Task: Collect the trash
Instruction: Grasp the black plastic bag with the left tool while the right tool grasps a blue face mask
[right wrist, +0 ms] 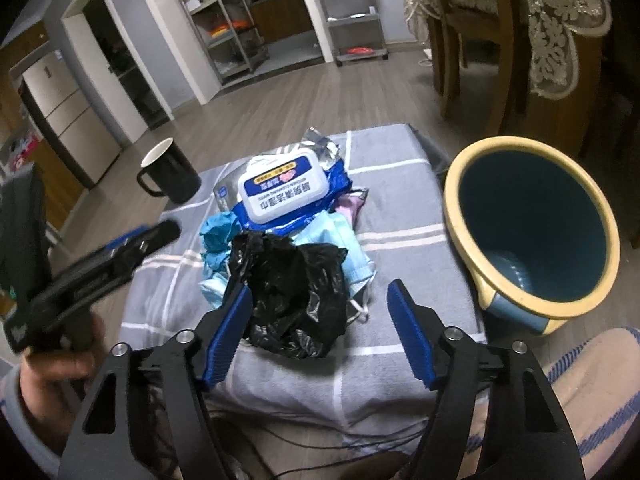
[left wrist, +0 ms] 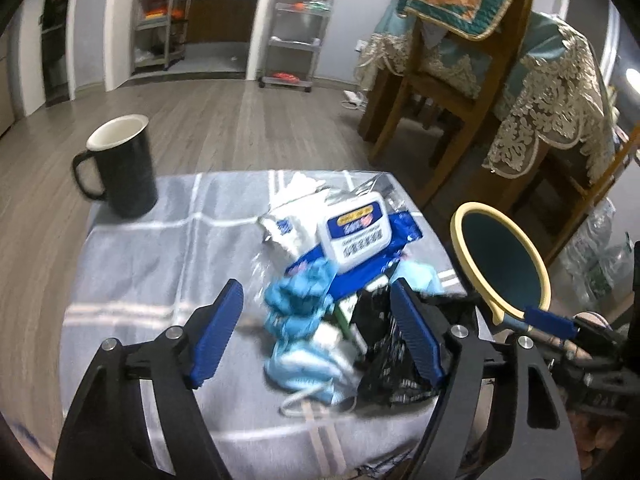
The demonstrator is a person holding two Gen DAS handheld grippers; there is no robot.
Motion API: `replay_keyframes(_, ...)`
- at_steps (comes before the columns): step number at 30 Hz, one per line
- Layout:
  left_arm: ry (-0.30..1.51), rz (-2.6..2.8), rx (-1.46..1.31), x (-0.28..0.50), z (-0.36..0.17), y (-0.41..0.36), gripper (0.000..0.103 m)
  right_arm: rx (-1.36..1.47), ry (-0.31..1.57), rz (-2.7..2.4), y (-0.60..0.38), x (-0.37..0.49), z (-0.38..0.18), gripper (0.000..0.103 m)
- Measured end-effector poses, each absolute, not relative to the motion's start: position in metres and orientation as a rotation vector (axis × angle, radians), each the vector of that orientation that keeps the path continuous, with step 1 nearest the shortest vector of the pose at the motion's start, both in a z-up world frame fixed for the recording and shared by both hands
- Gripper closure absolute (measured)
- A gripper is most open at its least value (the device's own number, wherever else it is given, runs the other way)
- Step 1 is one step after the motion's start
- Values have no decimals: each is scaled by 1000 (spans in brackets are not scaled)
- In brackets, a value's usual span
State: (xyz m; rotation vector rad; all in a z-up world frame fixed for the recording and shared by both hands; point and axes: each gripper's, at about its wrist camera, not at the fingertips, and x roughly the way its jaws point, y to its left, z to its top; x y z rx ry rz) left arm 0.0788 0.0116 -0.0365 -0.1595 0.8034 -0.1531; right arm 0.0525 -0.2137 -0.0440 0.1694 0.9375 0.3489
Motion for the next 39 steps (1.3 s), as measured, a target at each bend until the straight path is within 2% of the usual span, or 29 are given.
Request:
replay_keyframes(7,836,-208,-70,133,-43,15,27,180,979,375,-212,58,-51,38)
replay_keyframes(11,890,-224,-115,159,-59,32,20,193,1005,377,-212,63,-57,38)
replay_keyframes(16,950,-300,-200,181,-77,43,17,204,1037,385,-211,69,-63,39)
replay_keyframes(26,986,-370,-361,210,-99,60,17,343,994,382,-231,82,-64,39)
replay_keyframes(31,971,-406,-321,214,-95,52,17,395,998,378,-245,109,-62,40)
replay_keyframes(39,941,-442,-112,216,-83,30,17,325,1227,481,-223,171,-85,42)
